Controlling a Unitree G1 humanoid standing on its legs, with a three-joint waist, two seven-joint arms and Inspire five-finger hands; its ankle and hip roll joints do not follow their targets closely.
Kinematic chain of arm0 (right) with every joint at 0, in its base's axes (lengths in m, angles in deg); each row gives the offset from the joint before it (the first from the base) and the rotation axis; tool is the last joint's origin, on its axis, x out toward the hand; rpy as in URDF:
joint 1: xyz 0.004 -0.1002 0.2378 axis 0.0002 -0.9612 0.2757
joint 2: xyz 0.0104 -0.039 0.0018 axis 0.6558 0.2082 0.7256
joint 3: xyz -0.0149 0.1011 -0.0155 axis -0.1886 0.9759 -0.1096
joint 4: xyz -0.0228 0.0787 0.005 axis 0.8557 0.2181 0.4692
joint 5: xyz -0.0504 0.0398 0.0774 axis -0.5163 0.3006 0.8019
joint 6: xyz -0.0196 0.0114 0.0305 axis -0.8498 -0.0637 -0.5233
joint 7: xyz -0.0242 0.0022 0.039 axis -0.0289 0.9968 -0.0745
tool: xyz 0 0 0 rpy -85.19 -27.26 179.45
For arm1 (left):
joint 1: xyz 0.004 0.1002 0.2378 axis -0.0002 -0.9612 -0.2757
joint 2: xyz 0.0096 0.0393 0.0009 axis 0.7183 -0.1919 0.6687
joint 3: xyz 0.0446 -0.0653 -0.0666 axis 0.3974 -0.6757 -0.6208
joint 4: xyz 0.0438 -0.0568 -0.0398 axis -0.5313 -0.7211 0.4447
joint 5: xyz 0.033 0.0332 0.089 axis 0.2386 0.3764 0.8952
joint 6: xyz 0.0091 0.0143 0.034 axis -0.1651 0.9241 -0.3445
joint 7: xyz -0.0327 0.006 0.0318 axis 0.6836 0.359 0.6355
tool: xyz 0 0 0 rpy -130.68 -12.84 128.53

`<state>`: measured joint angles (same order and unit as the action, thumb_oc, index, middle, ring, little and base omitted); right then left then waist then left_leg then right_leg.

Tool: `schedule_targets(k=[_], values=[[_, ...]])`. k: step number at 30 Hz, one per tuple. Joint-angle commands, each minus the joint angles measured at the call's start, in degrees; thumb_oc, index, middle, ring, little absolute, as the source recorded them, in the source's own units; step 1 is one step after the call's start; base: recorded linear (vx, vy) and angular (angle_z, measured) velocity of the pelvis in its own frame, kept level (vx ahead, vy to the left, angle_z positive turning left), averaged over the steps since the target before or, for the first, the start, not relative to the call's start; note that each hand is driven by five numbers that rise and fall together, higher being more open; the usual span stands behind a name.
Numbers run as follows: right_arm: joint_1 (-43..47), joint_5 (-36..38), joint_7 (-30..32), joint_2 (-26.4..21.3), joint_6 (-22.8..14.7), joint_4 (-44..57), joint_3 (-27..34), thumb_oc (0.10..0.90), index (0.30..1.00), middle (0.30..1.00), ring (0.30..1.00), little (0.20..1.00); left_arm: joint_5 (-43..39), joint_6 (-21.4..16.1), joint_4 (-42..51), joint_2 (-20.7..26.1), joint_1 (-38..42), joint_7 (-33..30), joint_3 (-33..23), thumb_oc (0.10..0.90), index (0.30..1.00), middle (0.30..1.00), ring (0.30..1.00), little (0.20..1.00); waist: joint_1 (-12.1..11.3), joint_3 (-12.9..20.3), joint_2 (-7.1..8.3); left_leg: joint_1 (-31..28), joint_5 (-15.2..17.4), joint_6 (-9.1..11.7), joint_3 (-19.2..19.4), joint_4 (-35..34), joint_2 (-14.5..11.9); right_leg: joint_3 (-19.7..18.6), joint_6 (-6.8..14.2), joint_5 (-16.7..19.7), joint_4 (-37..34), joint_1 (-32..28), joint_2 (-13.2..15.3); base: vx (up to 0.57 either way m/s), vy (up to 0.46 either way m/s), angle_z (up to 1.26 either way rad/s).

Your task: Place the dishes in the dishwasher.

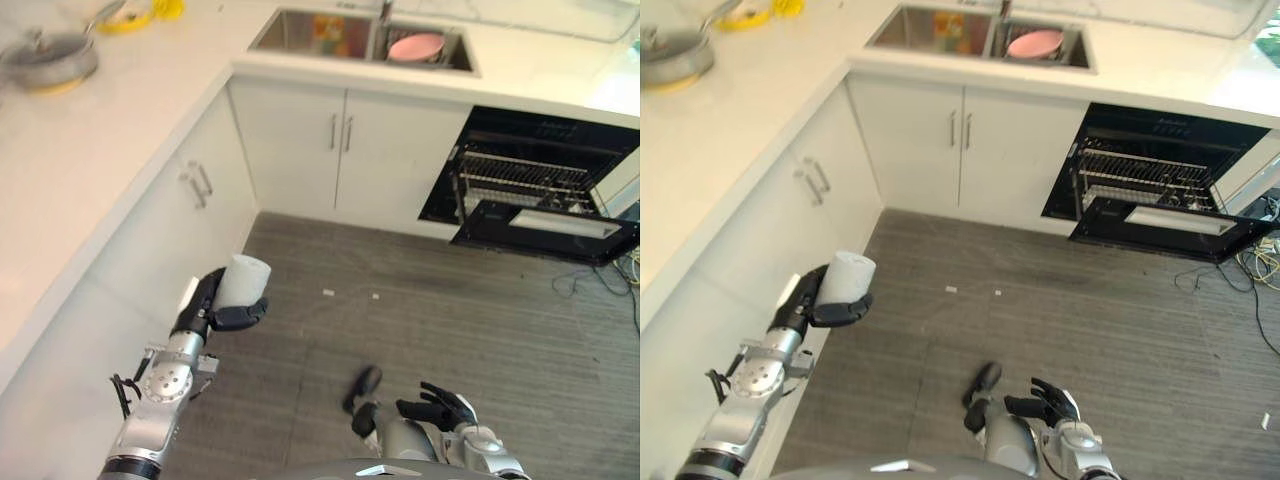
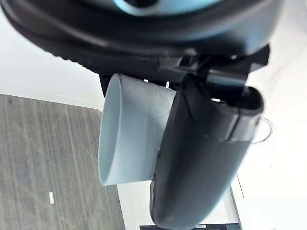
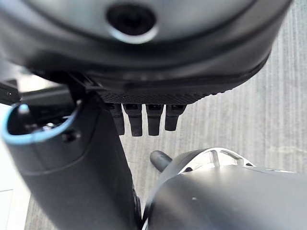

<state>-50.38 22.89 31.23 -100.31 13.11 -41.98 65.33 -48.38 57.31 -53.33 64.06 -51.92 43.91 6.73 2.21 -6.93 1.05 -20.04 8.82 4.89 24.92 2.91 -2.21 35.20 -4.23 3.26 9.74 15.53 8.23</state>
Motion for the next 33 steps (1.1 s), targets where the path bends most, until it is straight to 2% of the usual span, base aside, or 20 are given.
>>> schedule_targets(k=[1, 2, 3, 4, 5, 7, 8, 9, 10, 12, 14, 17, 19, 22, 26, 27, 28, 29, 31, 33], values=[[2.0, 0.1, 1.6, -3.8, -2.8, -0.6, -1.0, 0.800, 0.900, 0.900, 0.900, 0.900, -0.4, -6.7, 9.1, 2.4, 6.0, 0.0, 0.9, 0.400, 0.300, 0.300, 0.300, 0.300, 1.1, 1.4, 1.46, 6.5, -2.3, 0.6, -5.5, 13.4, -5.7, -3.2, 10.2, 0.1, -14.4, -12.0, -2.8, 0.28, -0.231, 0.23], [2.0, 0.5, 1.8, -4.1, -2.9, -0.4, -1.3, 0.800, 0.900, 0.900, 0.900, 0.900, -0.9, -6.6, 8.9, 2.4, 6.3, -0.3, 1.1, 0.400, 0.300, 0.300, 0.300, 0.300, 0.8, 1.1, 1.33, 9.3, -7.7, 2.9, -7.3, 23.5, -8.0, -3.9, 8.4, -1.1, -14.7, -13.7, -4.5, 0.13, -0.171, 0.02], [2.0, 0.5, 1.8, -4.1, -2.9, -0.4, -1.2, 0.800, 0.900, 0.900, 0.900, 0.900, -0.9, -6.6, 8.9, 2.5, 6.4, -0.3, 1.1, 0.400, 0.300, 0.300, 0.300, 0.300, 0.9, 1.1, 1.24, 9.9, -7.5, 3.2, -7.7, 24.5, -8.4, -3.7, 8.1, -1.2, -14.7, -13.6, -4.7, 0.35, -0.304, -0.25], [1.7, 0.8, 2.3, -4.7, -2.7, 0.3, -1.6, 0.800, 0.900, 0.900, 0.900, 0.900, -2.8, -6.6, 9.3, 2.7, 5.9, -0.3, 1.3, 0.400, 0.300, 0.300, 0.300, 0.300, 0.0, 0.0, 1.72, 16.1, -13.2, 4.6, -11.2, 39.4, -10.6, -5.2, 4.9, -4.1, -14.7, -16.3, -6.9, 0.40, -0.219, -0.49], [2.2, 0.6, 3.0, -5.7, -2.4, 0.3, -1.7, 0.800, 0.900, 0.900, 0.900, 0.900, -3.3, -6.7, 9.2, 2.9, 6.0, -1.4, 1.1, 0.400, 0.300, 0.300, 0.300, 0.300, -1.1, -1.4, 2.30, 21.8, -11.1, 3.5, -13.0, 45.9, -10.0, -7.2, 3.9, -5.6, -14.7, -18.3, -7.6, 0.40, -0.187, -0.76], [2.4, 0.6, 3.0, -5.8, -2.4, 0.3, -1.6, 0.800, 0.900, 0.900, 0.900, 0.900, -3.4, -6.7, 9.1, 2.9, 6.2, -1.5, 1.2, 0.400, 0.300, 0.300, 0.300, 0.300, -1.1, -1.4, 2.08, 22.2, -10.6, 3.3, -13.0, 46.5, -10.3, -7.3, 3.9, -5.7, -14.7, -18.1, -7.7, 0.21, 0.090, -0.91], [3.0, 0.6, 3.0, -5.8, -2.5, -1.3, -2.4, 0.800, 0.900, 0.900, 0.900, 0.900, -4.7, -6.8, 9.0, 1.6, 6.2, -1.6, 1.5, 0.400, 0.300, 0.300, 0.300, 0.300, -2.5, -1.8, 2.12, 25.8, -5.0, 0.7, -15.9, 36.5, -6.9, -10.8, 5.7, -6.0, -14.7, -19.7, -7.4, 0.25, 0.203, -0.99], [3.0, 0.6, 3.0, -5.8, -2.5, -1.3, -2.5, 0.800, 0.900, 0.900, 0.900, 0.900, -4.7, -6.8, 9.0, 1.6, 6.2, -1.6, 1.5, 0.400, 0.300, 0.300, 0.300, 0.300, -2.8, -1.8, 2.28, 25.1, -5.1, 0.5, -15.4, 35.7, -6.6, -11.2, 5.8, -5.9, -14.7, -19.9, -7.2, 0.34, 0.296, -1.31], [3.4, 0.2, 3.1, -6.0, -2.7, -1.7, -2.9, 0.800, 0.900, 0.900, 0.900, 0.900, -4.6, -7.1, 8.7, 1.1, 6.1, -2.0, 1.7, 0.400, 0.300, 0.300, 0.300, 0.300, -3.5, -2.3, 2.98, 26.8, -3.6, 0.3, -16.2, 30.8, -7.1, -12.4, 6.9, -5.9, -14.7, -20.4, -6.1, 0.09, 0.179, -1.02], [3.9, -0.2, 3.3, -6.2, -2.8, -2.5, -3.5, 0.800, 0.900, 0.900, 0.900, 0.900, -5.2, -7.2, 8.3, 1.1, 6.2, -1.8, 1.9, 0.400, 0.300, 0.300, 0.300, 0.300, -4.8, -2.8, 3.72, 27.9, -5.4, -1.0, -19.7, 18.8, -5.0, -14.2, 7.1, -5.4, -14.7, -20.9, -5.1, 0.15, 0.209, -0.97], [4.4, -0.7, 3.7, -6.2, -2.9, -4.2, -4.2, 0.800, 0.900, 0.900, 0.900, 0.900, -5.8, -7.6, 8.1, 1.1, 6.3, -2.4, 2.0, 0.400, 0.300, 0.300, 0.300, 0.300, -5.6, -2.9, 3.48, 26.9, -7.4, 0.2, -25.5, 9.5, -3.5, -16.6, 7.6, -5.5, -14.7, -21.6, -5.6, 0.24, 0.188, -1.00], [4.8, -1.0, 4.2, -6.5, -2.9, -5.2, -3.9, 0.800, 0.900, 0.900, 0.900, 0.900, -5.9, -7.5, 7.4, 0.9, 6.9, -2.7, 2.4, 0.400, 0.300, 0.300, 0.300, 0.300, -5.7, -2.7, 2.29, 27.6, -11.1, 1.2, -28.6, 3.4, -4.2, -18.2, 8.1, -6.4, -14.7, -23.0, -5.5, 0.21, 0.215, -0.96], [4.3, -1.6, 3.8, -6.5, -2.9, -4.6, -3.6, 0.800, 0.900, 0.900, 0.900, 0.900, -6.0, -7.4, 7.5, 0.7, 6.8, -2.2, 2.4, 0.400, 0.300, 0.300, 0.300, 0.300, -5.2, -1.6, 1.10, 23.5, -11.2, 1.3, -27.4, -2.6, -5.0, -18.9, 8.8, -7.1, -14.7, -23.3, -5.9, 0.20, 0.278, -0.84], [3.1, -1.1, 4.2, -5.7, -2.7, -3.8, -2.0, 0.800, 0.900, 0.900, 0.900, 0.900, -5.4, -7.1, 7.3, 0.9, 7.1, -1.9, 3.0, 0.400, 0.300, 0.300, 0.300, 0.300, -4.0, 0.6, 0.97, 17.8, -11.3, 0.3, -24.7, -7.9, -3.2, -20.0, 10.1, -6.4, -14.4, -24.8, -3.7, 0.23, 0.342, -0.70], [3.2, -0.7, 4.3, -5.2, -2.5, -1.8, -0.8, 0.800, 0.900, 0.900, 0.900, 0.900, -5.1, -7.0, 8.2, 1.8, 7.5, -1.6, 2.6, 0.400, 0.300, 0.300, 0.300, 0.300, -3.8, 0.6, 1.02, 16.0, -9.9, -1.8, -21.9, -7.9, -1.9, -21.6, 11.5, -7.0, -9.5, -23.4, -1.6, 0.11, 0.271, -0.28], [3.8, -0.2, 4.5, -5.1, -2.7, -0.2, -0.1, 0.800, 0.900, 0.900, 0.900, 0.900, -5.0, -6.9, 8.8, 2.2, 7.8, -1.6, 2.4, 0.400, 0.300, 0.300, 0.300, 0.300, -3.6, 0.1, 0.79, 15.7, -9.5, -2.5, -20.8, -7.7, -1.8, -21.5, 12.1, -7.1, -6.7, -22.2, -1.0, -0.03, 0.259, -0.49], [5.1, 0.2, 5.2, -5.5, -3.1, 4.5, 0.7, 0.800, 0.900, 0.900, 0.900, 0.900, -5.0, -7.1, 10.0, 3.0, 8.1, -1.9, 1.7, 0.400, 0.300, 0.300, 0.300, 0.300, -4.0, -1.3, 0.37, 15.0, -8.4, -4.0, -17.9, -7.2, -1.5, -21.6, 13.9, -6.9, 1.0, -17.9, 0.9, -0.04, 0.257, -0.59], [5.1, 0.2, 5.2, -5.5, -3.0, 4.6, 0.7, 0.800, 0.900, 0.900, 0.900, 0.900, -5.0, -7.1, 9.9, 3.0, 8.2, -1.9, 1.7, 0.400, 0.300, 0.300, 0.300, 0.300, -4.2, -1.2, 0.38, 15.2, -8.6, -4.0, -17.8, -7.3, -1.5, -21.8, 13.9, -6.7, 1.1, -17.6, 0.9, -0.03, 0.250, -0.76], [5.6, -0.1, 5.6, -6.3, -3.9, 11.1, 1.3, 0.800, 0.900, 0.900, 0.900, 0.900, -4.9, -7.8, 10.5, 3.5, 8.5, -2.3, 1.3, 0.400, 0.300, 0.300, 0.300, 0.300, -3.8, -1.4, 0.21, 13.8, -7.3, -4.9, -14.9, -7.8, -1.3, -20.0, 15.3, -5.3, 5.5, -14.5, 3.0, 0.02, 0.156, -1.10], [5.2, -0.9, 6.2, -7.2, -4.3, 16.7, 2.3, 0.800, 0.900, 0.900, 0.900, 0.900, -5.1, -7.9, 10.0, 3.5, 9.2, -2.9, 1.0, 0.400, 0.300, 0.300, 0.300, 0.300, -3.0, -1.5, 0.38, 12.4, -6.4, -5.4, -13.4, -7.9, -1.0, -20.1, 15.9, -3.7, 6.1, -13.3, 4.4, 0.07, 0.078, -1.18]])
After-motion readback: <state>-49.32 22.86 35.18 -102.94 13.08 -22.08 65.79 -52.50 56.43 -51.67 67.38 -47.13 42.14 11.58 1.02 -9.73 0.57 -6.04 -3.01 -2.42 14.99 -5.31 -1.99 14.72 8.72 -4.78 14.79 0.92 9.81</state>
